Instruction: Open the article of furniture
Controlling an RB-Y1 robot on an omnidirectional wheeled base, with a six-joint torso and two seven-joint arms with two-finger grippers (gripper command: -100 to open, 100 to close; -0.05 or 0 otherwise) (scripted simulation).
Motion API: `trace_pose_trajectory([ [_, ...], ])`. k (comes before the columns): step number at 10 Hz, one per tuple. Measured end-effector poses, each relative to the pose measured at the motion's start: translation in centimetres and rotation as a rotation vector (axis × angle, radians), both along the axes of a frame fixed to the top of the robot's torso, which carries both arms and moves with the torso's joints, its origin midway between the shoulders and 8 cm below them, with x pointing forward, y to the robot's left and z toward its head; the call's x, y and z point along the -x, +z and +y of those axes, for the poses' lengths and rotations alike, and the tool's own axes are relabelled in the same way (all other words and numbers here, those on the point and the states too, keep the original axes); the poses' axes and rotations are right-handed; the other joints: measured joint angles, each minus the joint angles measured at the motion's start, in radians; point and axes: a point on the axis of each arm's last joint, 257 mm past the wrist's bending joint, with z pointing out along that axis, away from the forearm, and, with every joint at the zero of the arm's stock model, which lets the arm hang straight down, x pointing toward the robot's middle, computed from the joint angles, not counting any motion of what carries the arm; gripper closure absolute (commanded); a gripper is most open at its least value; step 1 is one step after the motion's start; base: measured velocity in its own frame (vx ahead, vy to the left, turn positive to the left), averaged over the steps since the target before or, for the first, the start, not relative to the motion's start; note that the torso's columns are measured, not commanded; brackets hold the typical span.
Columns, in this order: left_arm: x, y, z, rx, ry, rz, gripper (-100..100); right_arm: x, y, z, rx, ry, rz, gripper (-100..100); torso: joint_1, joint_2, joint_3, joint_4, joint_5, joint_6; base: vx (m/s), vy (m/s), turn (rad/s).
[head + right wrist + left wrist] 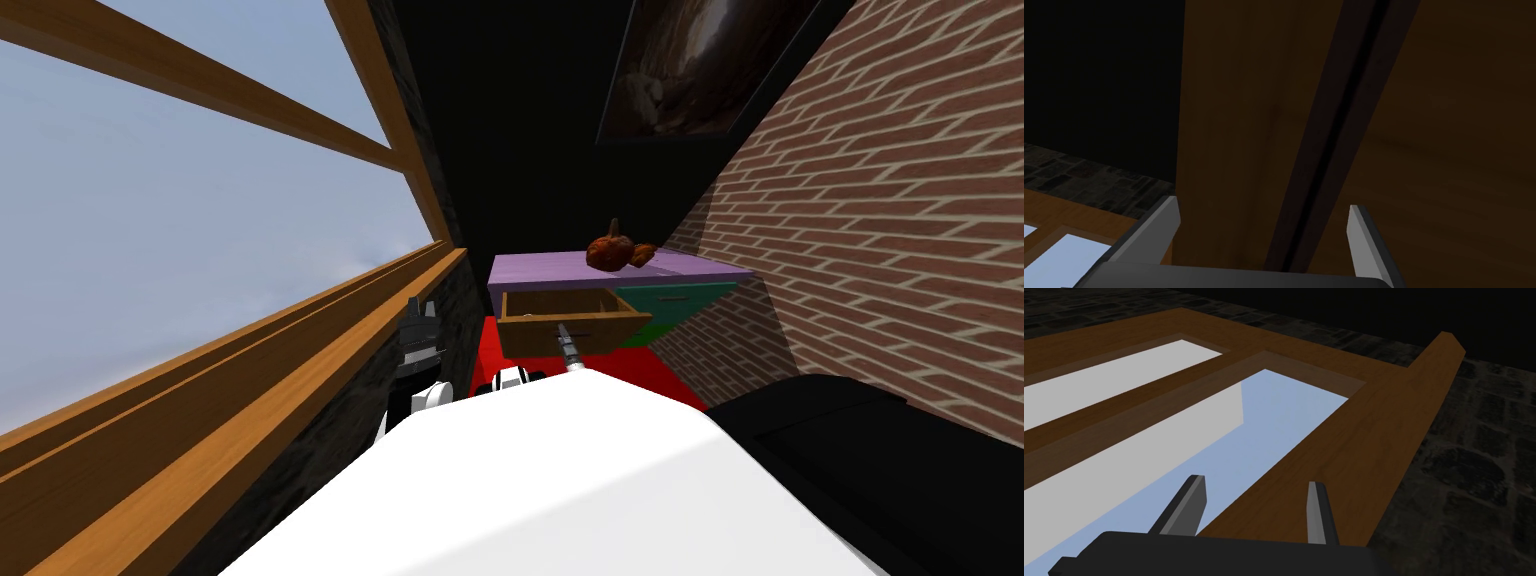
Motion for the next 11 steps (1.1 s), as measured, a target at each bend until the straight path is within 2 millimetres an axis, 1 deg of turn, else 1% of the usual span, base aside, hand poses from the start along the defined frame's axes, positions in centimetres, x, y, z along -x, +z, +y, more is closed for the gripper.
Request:
trace_pose_trajectory([
  [3,0.0,0.0,0.0,0.000,0.000,0.000,0,-0.2,1.7,-0.5,-0.001,0.012,-0.002,-100,0.001,0.002,0.002,0.000,0.000,0.000,0.003,0.025,-0.038],
  [6,0.0,0.0,0.0,0.000,0.000,0.000,0,0.0,2.6,-0.7,-0.005,0.032,0.021,-100,0.006,0.009,0.003,0.007,0.006,0.002,0.006,0.021,-0.030],
  [7,0.0,0.0,0.0,0.000,0.000,0.000,0,0.1,2.5,-0.7,-0.004,0.033,0.027,0,0.006,0.009,0.004,0.006,0.005,0.001,0.005,-0.002,0.000],
  [11,0.0,0.0,0.0,0.000,0.000,0.000,0,0.5,1.8,-0.7,-0.004,0.034,0.045,0,0.002,0.002,0.001,0.001,0.001,0.000,-0.001,0.000,-0.001],
])
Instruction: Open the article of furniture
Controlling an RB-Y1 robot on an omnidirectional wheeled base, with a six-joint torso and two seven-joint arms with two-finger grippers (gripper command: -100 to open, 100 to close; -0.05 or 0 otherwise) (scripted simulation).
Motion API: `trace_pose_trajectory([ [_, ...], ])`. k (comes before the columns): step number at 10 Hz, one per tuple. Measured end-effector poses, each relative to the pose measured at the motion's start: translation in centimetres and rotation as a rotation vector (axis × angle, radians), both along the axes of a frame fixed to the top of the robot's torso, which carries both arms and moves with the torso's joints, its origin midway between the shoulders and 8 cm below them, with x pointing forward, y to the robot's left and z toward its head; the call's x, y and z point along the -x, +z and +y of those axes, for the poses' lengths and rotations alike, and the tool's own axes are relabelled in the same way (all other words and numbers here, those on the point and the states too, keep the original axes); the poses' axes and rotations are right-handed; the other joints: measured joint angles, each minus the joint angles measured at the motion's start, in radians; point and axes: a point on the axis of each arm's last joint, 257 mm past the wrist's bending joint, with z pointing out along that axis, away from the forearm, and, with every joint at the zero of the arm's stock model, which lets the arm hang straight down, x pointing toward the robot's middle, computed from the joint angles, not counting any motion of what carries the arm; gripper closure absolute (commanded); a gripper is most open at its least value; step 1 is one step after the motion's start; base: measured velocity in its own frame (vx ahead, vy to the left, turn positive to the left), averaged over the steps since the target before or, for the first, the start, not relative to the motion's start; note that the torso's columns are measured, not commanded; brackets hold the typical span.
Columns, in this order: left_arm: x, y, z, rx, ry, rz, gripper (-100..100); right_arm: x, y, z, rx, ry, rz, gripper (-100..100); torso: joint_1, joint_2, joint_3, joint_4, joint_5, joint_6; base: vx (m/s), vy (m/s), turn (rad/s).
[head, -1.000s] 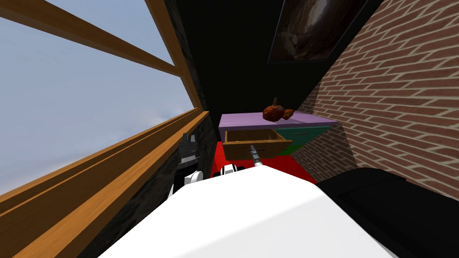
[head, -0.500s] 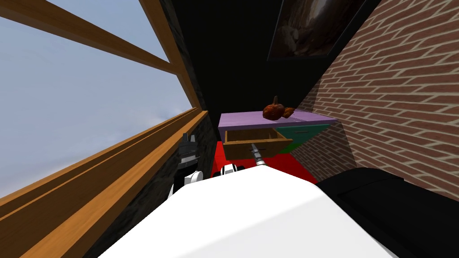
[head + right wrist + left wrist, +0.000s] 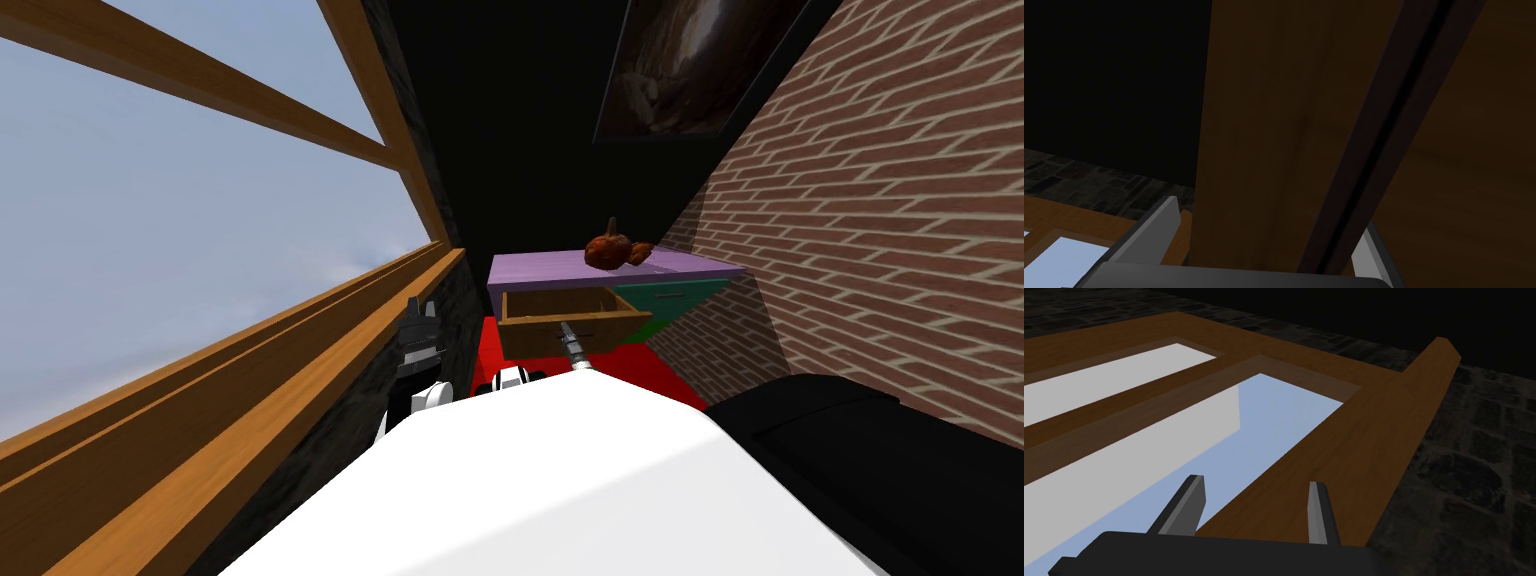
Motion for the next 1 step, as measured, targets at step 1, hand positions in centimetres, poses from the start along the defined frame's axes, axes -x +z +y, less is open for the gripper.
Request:
trace_pose_trajectory([
  [1,0.00,0.00,0.00,0.000,0.000,0.000,0,0.03,-0.06,0.00,0.000,0.000,0.002,0,0.000,0.000,0.000,-0.001,0.000,0.000,0.000,0.000,0.000],
])
